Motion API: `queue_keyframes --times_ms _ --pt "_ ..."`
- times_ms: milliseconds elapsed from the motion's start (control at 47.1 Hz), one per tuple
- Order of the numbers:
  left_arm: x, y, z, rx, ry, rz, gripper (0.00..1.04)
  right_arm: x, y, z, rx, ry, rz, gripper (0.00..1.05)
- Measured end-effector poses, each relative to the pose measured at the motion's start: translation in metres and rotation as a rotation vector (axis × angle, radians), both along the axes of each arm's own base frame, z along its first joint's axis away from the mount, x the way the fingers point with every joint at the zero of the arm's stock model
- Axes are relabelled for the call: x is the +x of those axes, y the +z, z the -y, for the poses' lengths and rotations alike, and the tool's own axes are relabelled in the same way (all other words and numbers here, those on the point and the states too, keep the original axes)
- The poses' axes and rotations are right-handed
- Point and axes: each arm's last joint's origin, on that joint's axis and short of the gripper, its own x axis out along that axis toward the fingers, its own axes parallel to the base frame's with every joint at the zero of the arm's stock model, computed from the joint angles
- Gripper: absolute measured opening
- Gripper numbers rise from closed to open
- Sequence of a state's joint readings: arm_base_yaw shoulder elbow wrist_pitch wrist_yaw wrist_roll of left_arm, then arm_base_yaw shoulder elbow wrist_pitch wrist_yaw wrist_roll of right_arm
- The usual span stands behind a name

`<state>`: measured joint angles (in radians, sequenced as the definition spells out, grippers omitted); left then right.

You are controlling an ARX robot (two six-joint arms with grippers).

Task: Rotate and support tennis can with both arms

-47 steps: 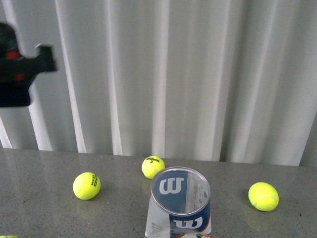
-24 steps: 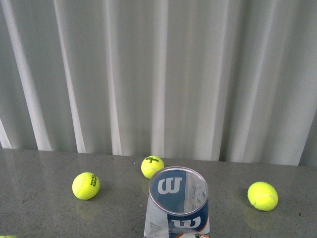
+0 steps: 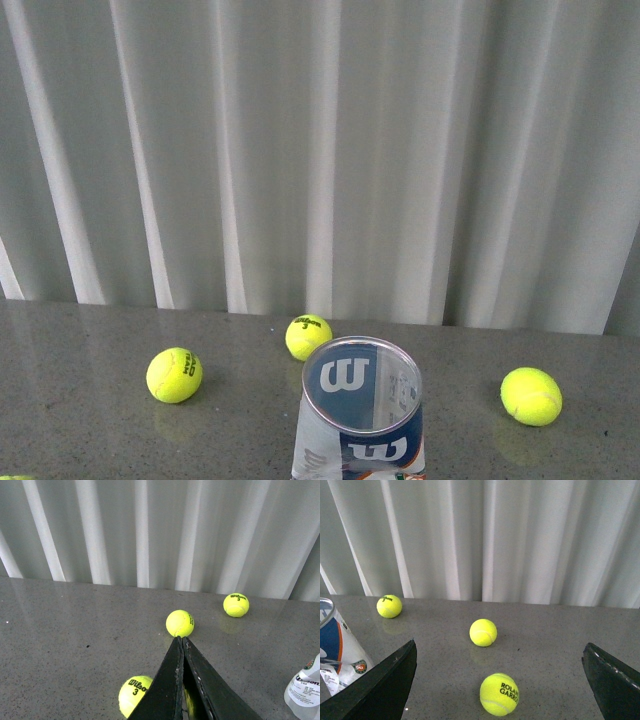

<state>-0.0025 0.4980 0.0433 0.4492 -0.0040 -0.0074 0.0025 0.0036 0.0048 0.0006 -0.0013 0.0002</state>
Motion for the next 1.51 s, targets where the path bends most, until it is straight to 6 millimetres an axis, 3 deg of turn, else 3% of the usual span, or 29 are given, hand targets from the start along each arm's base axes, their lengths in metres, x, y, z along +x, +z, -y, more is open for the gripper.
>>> queue_keyframes --times_ms 827,976,1209,1442,1506 --pt "-0.023 -0.001 0.0 0.002 -0.003 0.033 0.04 0.0 0.0 0.0 0.0 0.0 0.0 0.98" --pt "-0.034 -0.004 0.0 0.003 -0.004 0.027 0.04 0.0 0.0 0.0 0.0 0.0 0.0 0.98" --pt "-0.035 -0.004 0.0 0.003 -0.003 0.027 0.04 0.0 0.0 0.0 0.0 0.0 0.0 0.98" --pt "-0.035 -0.004 0.0 0.003 -0.003 0.027 0.4 0.0 0.0 0.0 0.0 0.0 0.0 0.98" --pt "-0.035 -0.004 0.0 0.003 -0.003 0.027 0.56 0.0 0.0 0.0 0.0 0.0 0.0 0.98"
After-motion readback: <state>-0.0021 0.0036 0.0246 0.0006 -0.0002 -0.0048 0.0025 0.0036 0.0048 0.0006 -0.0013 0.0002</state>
